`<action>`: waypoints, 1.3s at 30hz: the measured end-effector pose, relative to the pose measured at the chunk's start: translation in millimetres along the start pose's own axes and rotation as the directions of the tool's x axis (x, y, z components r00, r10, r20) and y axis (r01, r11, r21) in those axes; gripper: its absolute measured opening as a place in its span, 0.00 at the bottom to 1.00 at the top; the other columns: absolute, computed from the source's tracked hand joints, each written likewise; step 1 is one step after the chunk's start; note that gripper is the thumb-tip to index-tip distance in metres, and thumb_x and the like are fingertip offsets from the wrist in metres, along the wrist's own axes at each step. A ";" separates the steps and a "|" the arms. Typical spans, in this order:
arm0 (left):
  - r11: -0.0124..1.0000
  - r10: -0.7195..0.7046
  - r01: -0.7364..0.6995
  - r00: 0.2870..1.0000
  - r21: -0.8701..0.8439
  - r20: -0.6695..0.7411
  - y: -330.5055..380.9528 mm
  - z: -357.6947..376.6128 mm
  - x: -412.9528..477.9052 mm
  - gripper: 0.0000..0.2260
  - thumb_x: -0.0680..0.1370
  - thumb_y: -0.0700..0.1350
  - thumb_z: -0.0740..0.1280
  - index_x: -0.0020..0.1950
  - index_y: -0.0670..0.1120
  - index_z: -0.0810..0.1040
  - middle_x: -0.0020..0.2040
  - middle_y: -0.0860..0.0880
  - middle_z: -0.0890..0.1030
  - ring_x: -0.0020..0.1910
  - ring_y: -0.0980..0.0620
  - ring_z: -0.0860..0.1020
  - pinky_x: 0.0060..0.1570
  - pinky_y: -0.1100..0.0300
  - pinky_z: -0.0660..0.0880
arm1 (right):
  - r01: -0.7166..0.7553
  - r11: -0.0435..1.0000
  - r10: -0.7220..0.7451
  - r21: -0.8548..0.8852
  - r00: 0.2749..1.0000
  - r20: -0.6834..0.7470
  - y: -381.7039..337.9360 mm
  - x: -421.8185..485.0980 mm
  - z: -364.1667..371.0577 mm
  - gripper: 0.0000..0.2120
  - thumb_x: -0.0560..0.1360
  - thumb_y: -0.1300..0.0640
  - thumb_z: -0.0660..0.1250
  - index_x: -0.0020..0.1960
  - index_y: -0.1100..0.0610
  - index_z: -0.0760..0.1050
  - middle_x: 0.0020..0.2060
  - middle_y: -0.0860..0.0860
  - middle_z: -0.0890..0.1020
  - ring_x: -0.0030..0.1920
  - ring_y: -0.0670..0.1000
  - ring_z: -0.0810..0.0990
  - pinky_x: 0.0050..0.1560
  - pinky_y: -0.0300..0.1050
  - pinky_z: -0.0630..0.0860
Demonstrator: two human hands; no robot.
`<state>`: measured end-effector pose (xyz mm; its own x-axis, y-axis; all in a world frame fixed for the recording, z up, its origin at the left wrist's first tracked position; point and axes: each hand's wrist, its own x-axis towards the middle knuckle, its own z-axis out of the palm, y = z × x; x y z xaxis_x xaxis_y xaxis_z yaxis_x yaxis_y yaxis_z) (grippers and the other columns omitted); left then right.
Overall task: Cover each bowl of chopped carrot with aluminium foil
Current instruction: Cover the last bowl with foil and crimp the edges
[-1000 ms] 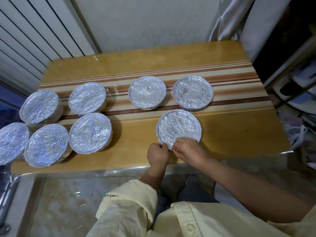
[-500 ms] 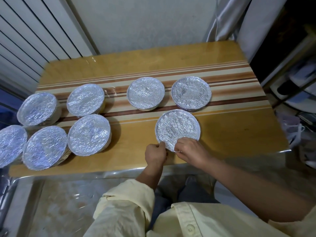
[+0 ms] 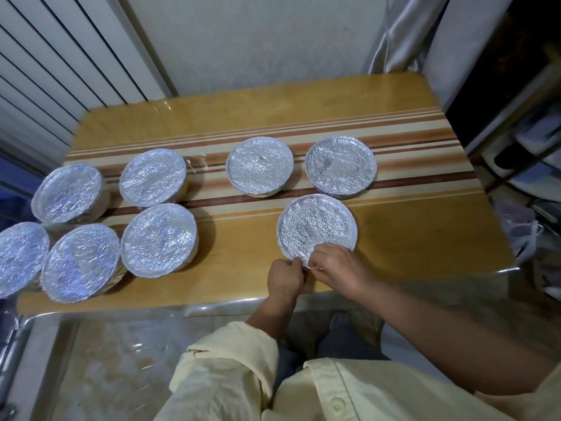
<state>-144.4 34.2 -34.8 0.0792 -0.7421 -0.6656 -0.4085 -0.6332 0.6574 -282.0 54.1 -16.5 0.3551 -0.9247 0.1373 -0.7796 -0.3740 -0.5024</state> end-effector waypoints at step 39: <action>0.993 -0.004 0.025 0.984 0.118 -0.177 23.0 -12.5 -8.2 0.12 0.69 0.48 0.69 0.37 0.40 0.84 0.36 0.40 0.84 0.41 0.39 0.83 0.36 0.58 0.73 | -0.026 0.998 0.029 -0.057 0.998 0.049 2.6 13.3 -1.4 0.09 0.59 0.68 0.73 0.32 0.60 0.74 0.29 0.53 0.76 0.30 0.56 0.76 0.28 0.42 0.69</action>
<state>-143.1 23.0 -9.8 0.2408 -0.7669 -0.5948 -0.5108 -0.6213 0.5942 -280.1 40.7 -14.8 0.3575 -0.9304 0.0807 -0.8169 -0.3534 -0.4558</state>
